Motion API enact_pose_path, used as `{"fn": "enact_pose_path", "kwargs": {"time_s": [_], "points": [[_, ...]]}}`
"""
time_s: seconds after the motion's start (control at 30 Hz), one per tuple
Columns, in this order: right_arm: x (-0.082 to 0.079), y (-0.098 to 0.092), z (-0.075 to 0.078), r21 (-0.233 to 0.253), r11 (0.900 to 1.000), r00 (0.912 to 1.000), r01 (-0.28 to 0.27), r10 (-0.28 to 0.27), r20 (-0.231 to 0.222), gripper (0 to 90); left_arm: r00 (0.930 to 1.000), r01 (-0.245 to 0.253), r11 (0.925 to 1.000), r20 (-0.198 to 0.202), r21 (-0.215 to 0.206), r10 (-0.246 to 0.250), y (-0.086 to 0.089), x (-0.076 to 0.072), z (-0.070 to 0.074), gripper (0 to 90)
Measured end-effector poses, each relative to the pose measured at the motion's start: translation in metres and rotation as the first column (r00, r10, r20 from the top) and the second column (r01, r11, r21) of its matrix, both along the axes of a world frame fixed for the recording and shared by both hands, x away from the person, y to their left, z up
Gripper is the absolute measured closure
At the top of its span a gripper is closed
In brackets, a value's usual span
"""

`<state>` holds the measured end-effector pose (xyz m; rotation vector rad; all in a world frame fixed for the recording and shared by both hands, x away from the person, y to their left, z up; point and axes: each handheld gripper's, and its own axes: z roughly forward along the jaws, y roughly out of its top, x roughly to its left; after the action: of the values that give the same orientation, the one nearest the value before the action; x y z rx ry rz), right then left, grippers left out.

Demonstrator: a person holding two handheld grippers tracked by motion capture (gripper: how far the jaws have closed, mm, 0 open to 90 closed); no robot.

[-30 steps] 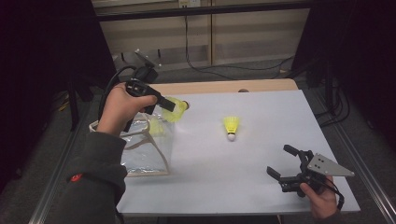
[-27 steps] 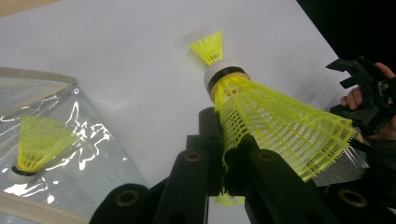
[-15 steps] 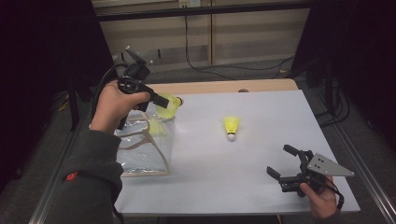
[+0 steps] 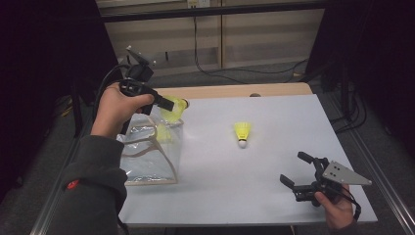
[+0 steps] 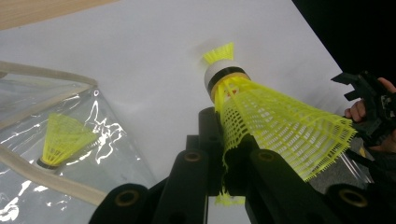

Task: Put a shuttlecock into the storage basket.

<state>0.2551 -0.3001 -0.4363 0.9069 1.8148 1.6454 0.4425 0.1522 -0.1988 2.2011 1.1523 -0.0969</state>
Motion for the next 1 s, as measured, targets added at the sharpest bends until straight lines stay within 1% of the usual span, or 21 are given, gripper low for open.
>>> {"fn": "enact_pose_path", "kwargs": {"time_s": [0.07,0.13,0.27,0.33,0.4,0.43,0.53,0.73,0.87,1.0], "points": [[0.0,-0.001,0.0,-0.002,1.0,1.0,-0.001,0.001,0.0,1.0,1.0,-0.002,1.0,0.004,0.001,0.002,0.001,0.0,0.0,88.5],[0.0,-0.001,0.0,0.0,1.0,1.0,0.001,-0.001,-0.002,1.0,1.0,-0.002,1.0,0.0,0.002,0.002,0.002,0.0,0.001,88.5],[0.0,0.0,0.0,-0.002,1.0,1.0,-0.003,0.003,-0.002,1.0,1.0,-0.005,1.0,0.008,0.0,0.005,0.005,-0.001,0.003,88.5],[0.0,0.0,0.0,-0.001,1.0,1.0,-0.004,0.004,-0.003,1.0,1.0,-0.007,1.0,0.002,0.0,0.007,0.006,-0.001,0.003,88.5],[0.0,0.0,0.0,-0.002,1.0,1.0,-0.004,0.004,-0.002,1.0,0.9999,-0.008,0.9999,0.007,0.006,0.008,0.008,-0.001,0.004,88.5],[0.0,0.0,0.0,-0.001,1.0,1.0,-0.004,0.004,-0.002,1.0,0.9999,-0.016,0.9999,0.004,0.005,0.016,0.008,-0.001,0.004,88.5],[0.0,0.0,0.0,-0.001,1.0,1.0,-0.005,0.005,-0.005,1.0,0.9998,-0.018,0.9997,0.005,0.013,0.018,0.011,-0.001,0.004,88.5],[0.0,0.0,0.0,0.001,1.0,1.0,-0.003,0.003,-0.002,1.0,0.9996,-0.028,0.9995,0.005,0.012,0.028,0.017,-0.002,0.006,88.5],[0.0,0.0,0.0,0.001,1.0,1.0,-0.004,0.004,-0.002,1.0,0.9989,-0.046,0.9989,0.011,0.008,0.046,0.02,-0.002,0.007,88.5],[-0.001,0.001,0.0,0.0,1.0,1.0,-0.005,0.005,-0.004,1.0,0.9988,-0.047,0.9988,0.011,0.012,0.047,0.024,-0.002,0.008,88.5]]}}
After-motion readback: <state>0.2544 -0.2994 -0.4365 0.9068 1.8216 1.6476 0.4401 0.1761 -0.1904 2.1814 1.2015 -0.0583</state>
